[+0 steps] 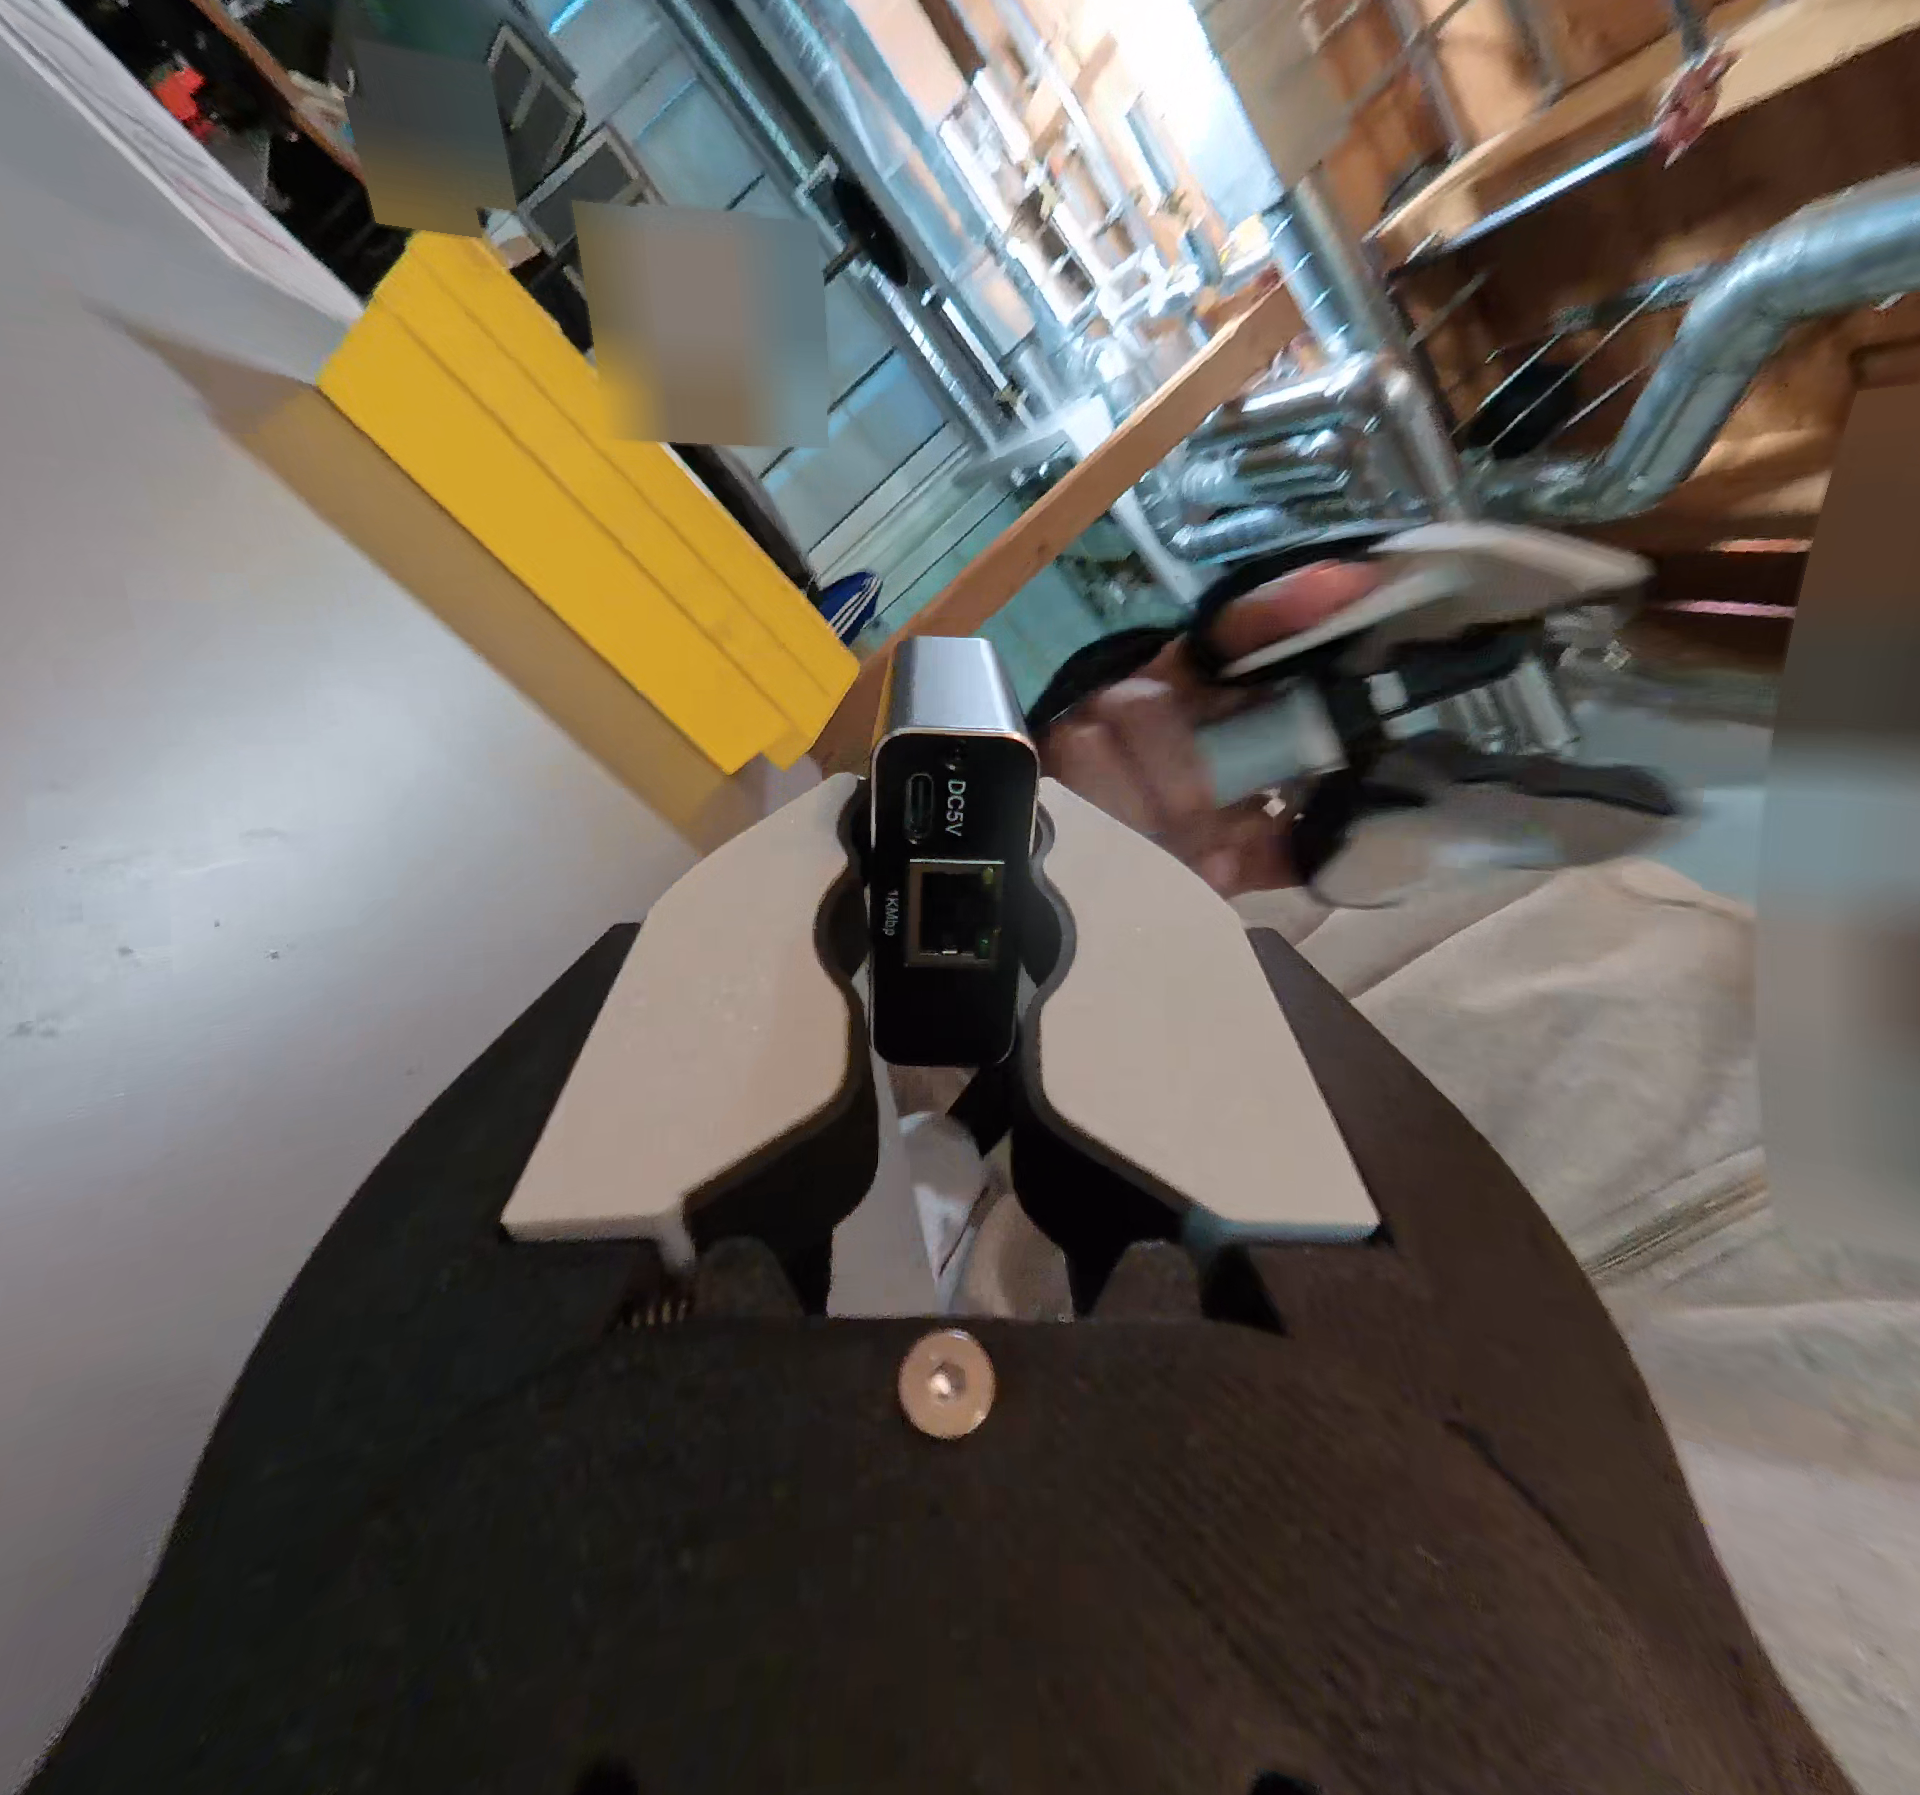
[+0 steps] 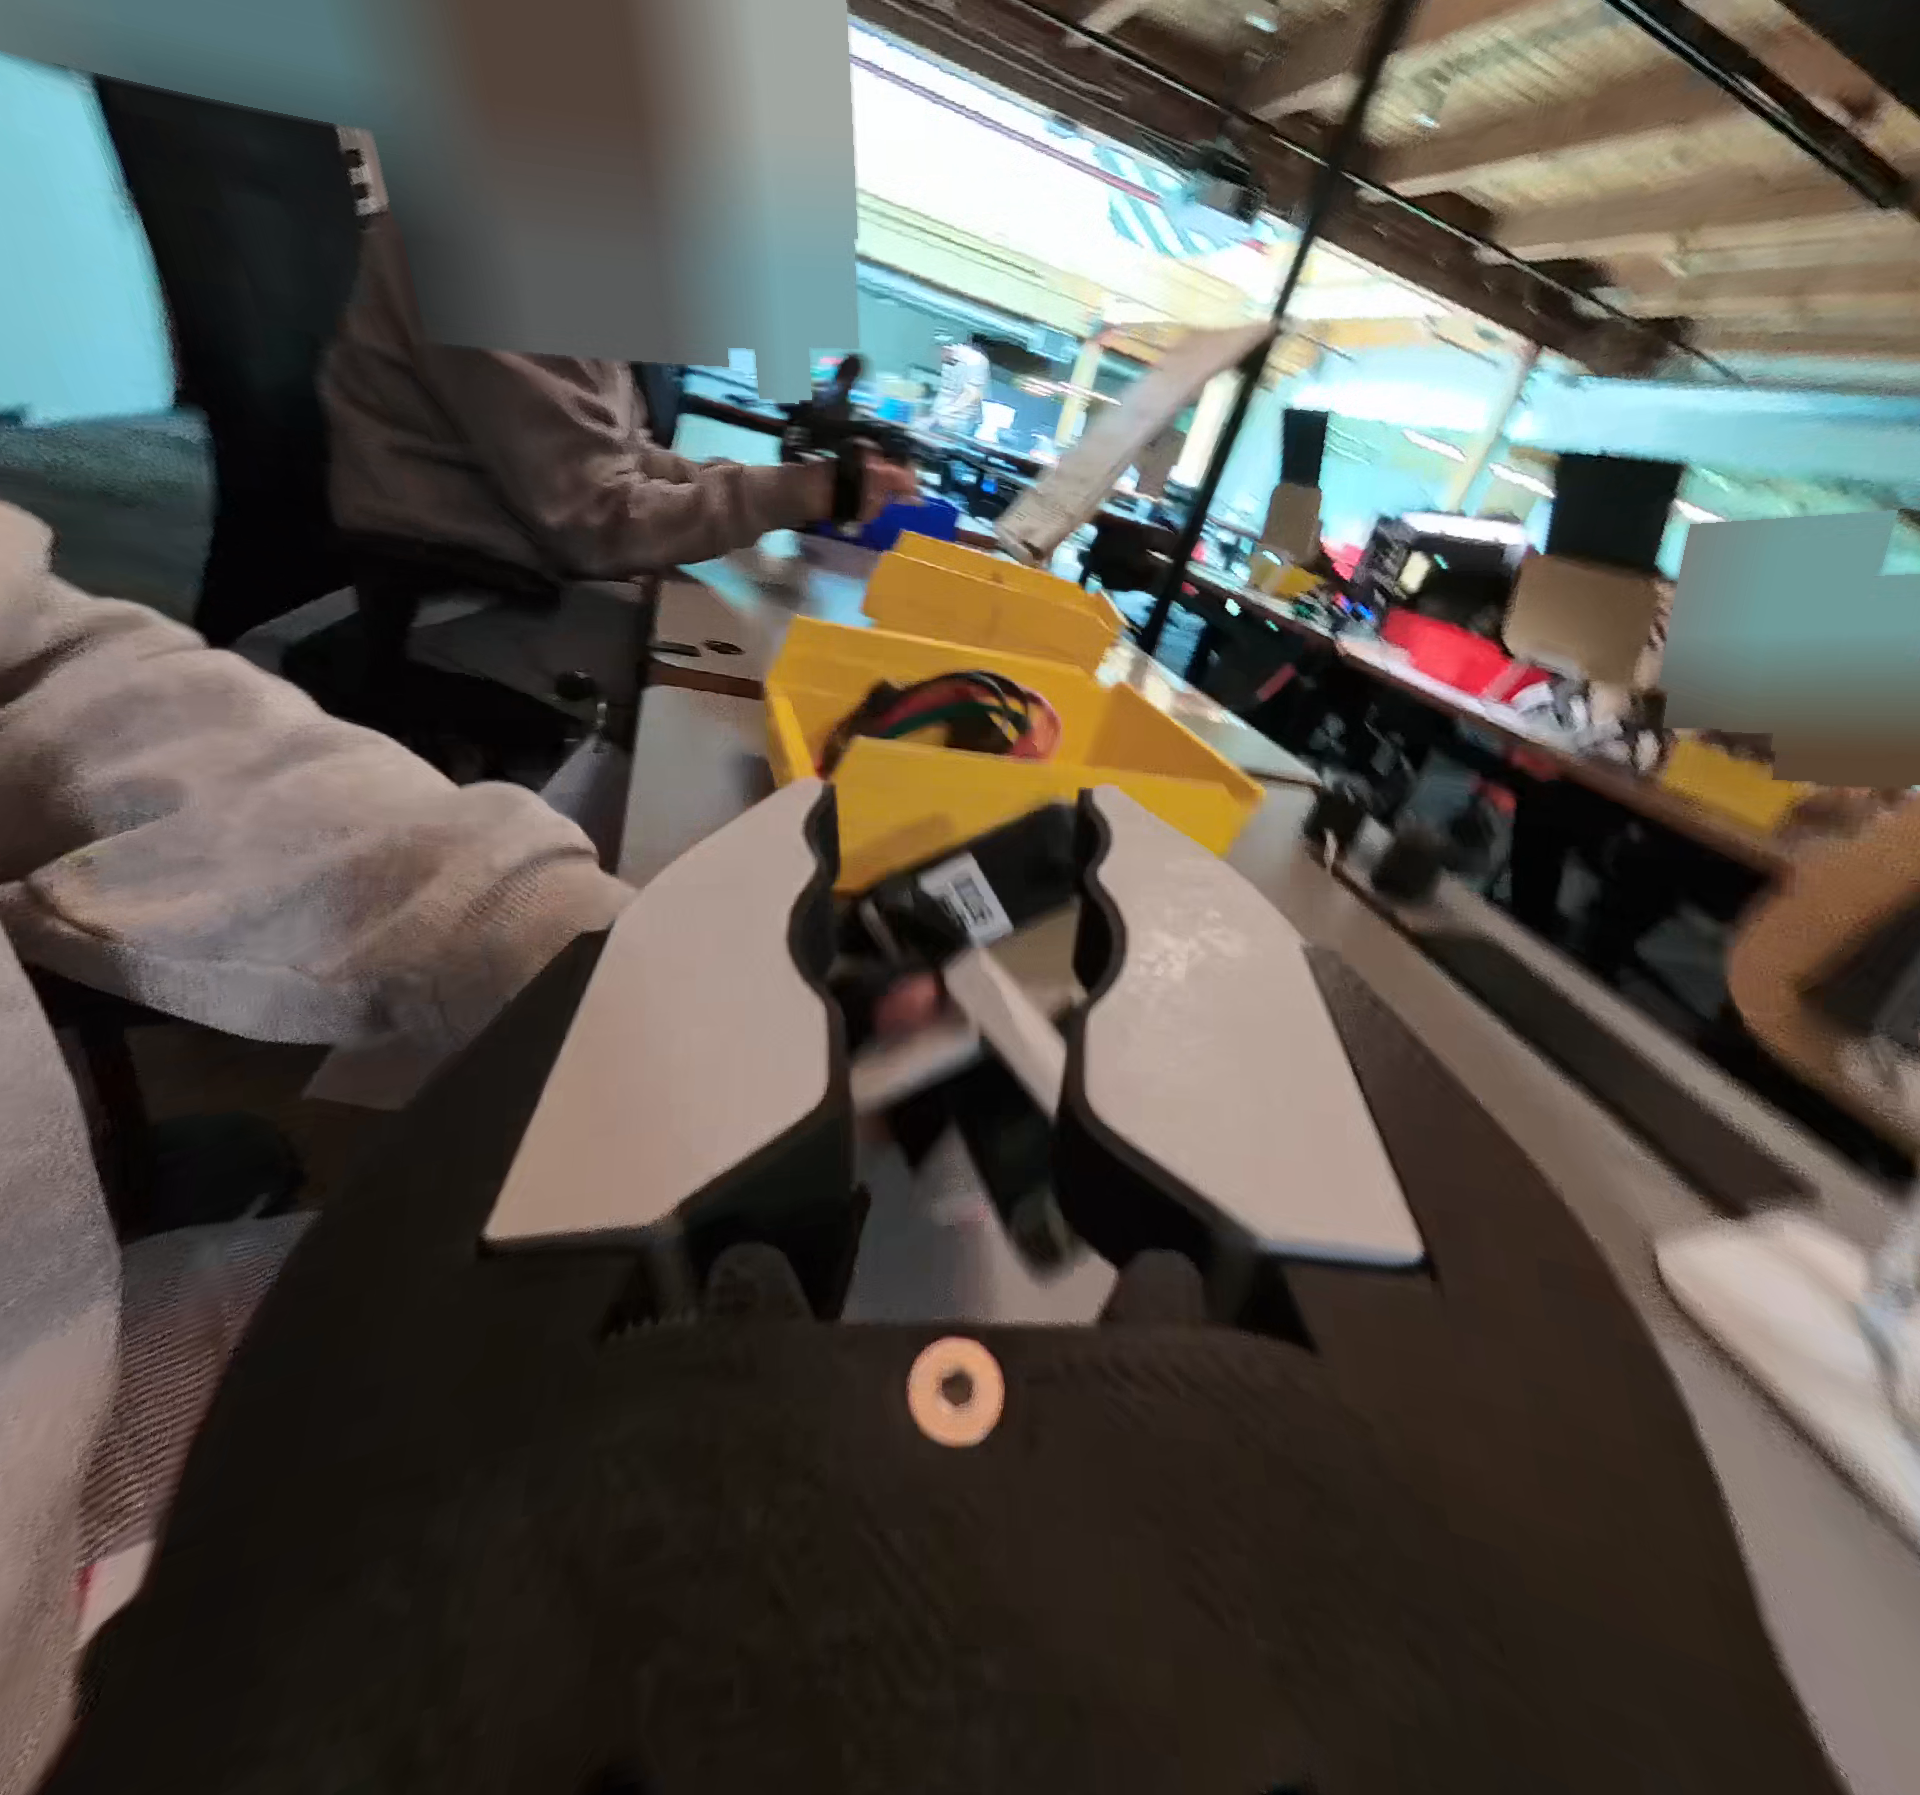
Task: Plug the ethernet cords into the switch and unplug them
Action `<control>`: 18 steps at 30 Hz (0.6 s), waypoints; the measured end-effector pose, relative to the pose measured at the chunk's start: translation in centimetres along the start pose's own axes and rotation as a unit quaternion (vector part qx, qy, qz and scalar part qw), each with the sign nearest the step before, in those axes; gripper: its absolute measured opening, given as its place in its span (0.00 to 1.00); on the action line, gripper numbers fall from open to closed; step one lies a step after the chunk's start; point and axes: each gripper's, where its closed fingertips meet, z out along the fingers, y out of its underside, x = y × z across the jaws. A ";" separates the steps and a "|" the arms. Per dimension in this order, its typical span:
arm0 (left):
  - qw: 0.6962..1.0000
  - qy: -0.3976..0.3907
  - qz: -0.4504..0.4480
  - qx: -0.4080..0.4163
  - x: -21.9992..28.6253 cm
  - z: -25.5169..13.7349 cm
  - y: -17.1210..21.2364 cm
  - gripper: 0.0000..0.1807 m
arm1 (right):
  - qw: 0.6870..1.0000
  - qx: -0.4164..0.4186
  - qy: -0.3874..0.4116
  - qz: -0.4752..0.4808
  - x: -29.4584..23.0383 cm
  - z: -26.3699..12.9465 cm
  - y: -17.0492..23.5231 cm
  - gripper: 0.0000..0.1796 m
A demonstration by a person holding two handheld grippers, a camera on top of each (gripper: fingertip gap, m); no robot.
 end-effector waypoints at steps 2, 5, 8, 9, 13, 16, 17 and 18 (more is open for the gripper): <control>1.000 -0.002 0.005 -0.022 0.1 0.4 0.6 0.13 | 0.997 -0.007 -0.053 -0.062 -1.9 3.4 -1.8 0.23; 1.000 -0.002 -0.006 -0.013 -0.2 0.3 0.4 0.13 | 0.981 -0.035 -0.110 -0.153 -3.8 8.7 -3.2 0.21; 1.000 0.000 -0.016 0.012 -0.4 -0.3 -0.5 0.13 | 0.958 -0.074 -0.158 -0.227 -5.0 13.8 -2.7 0.19; 1.000 0.001 -0.017 0.016 -0.4 -0.4 -0.6 0.13 | 0.949 -0.093 -0.176 -0.244 -5.3 15.4 -2.1 0.19; 0.999 0.004 -0.027 0.024 -0.6 -0.6 -0.9 0.13 | 0.902 -0.192 -0.238 -0.306 -5.5 21.2 2.5 0.19; 0.999 0.004 -0.031 0.020 -0.6 -0.5 -0.8 0.13 | 0.866 -0.265 -0.284 -0.315 -5.7 24.5 6.0 0.18; 0.999 0.004 -0.031 0.019 -0.6 -0.4 -0.8 0.13 | 0.855 -0.285 -0.296 -0.317 -5.8 25.6 7.1 0.18; 0.999 0.003 -0.031 0.018 -0.6 -0.4 -0.7 0.13 | 0.842 -0.307 -0.309 -0.320 -5.9 26.6 8.3 0.18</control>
